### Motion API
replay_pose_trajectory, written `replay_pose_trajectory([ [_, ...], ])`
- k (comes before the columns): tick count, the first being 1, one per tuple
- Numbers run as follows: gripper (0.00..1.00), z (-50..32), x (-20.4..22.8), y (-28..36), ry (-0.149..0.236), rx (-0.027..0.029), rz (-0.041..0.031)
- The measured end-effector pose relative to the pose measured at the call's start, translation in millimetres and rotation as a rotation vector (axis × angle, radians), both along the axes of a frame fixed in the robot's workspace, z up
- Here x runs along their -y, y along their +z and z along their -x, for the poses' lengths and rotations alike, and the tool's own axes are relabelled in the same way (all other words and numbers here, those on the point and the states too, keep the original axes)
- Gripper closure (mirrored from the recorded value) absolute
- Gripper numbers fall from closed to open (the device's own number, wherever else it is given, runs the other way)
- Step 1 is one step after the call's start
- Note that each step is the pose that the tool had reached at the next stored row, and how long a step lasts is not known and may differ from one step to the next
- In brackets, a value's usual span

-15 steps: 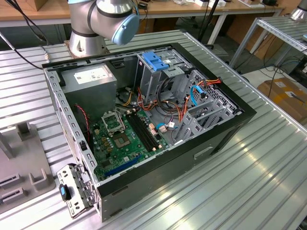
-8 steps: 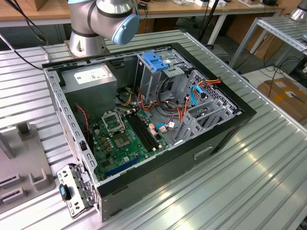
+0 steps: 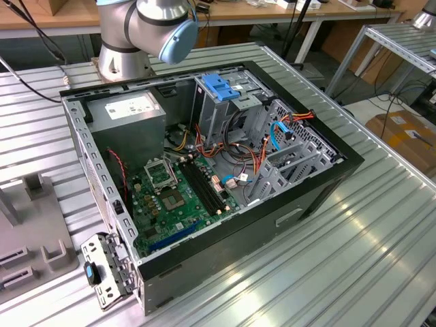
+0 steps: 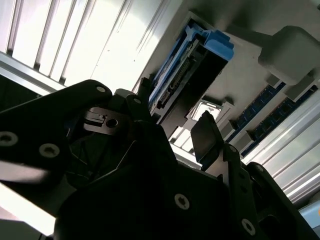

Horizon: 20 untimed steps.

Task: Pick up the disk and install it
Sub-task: 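Pick up the disk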

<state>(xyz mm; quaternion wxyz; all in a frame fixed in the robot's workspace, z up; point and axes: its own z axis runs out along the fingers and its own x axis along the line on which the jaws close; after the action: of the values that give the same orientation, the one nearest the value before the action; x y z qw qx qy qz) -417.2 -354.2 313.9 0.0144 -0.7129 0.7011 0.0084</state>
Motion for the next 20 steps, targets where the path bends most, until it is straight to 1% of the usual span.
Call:
replay_pose_trajectory([
  [1, 0.40, 0.0, 0.0, -2.6, 0.000, -0.0001, 0.0001],
  [2, 0.40, 0.0, 0.0, -3.3, 0.000, -0.0001, 0.0001],
  [15, 0.40, 0.0, 0.0, -3.7, 0.000, -0.0002, 0.0001],
  [17, 0.42, 0.0, 0.0, -3.7, 0.000, -0.0002, 0.0001],
  [20, 0.60, 0.0, 0.0, -3.7, 0.000, -0.0004, 0.0002],
])
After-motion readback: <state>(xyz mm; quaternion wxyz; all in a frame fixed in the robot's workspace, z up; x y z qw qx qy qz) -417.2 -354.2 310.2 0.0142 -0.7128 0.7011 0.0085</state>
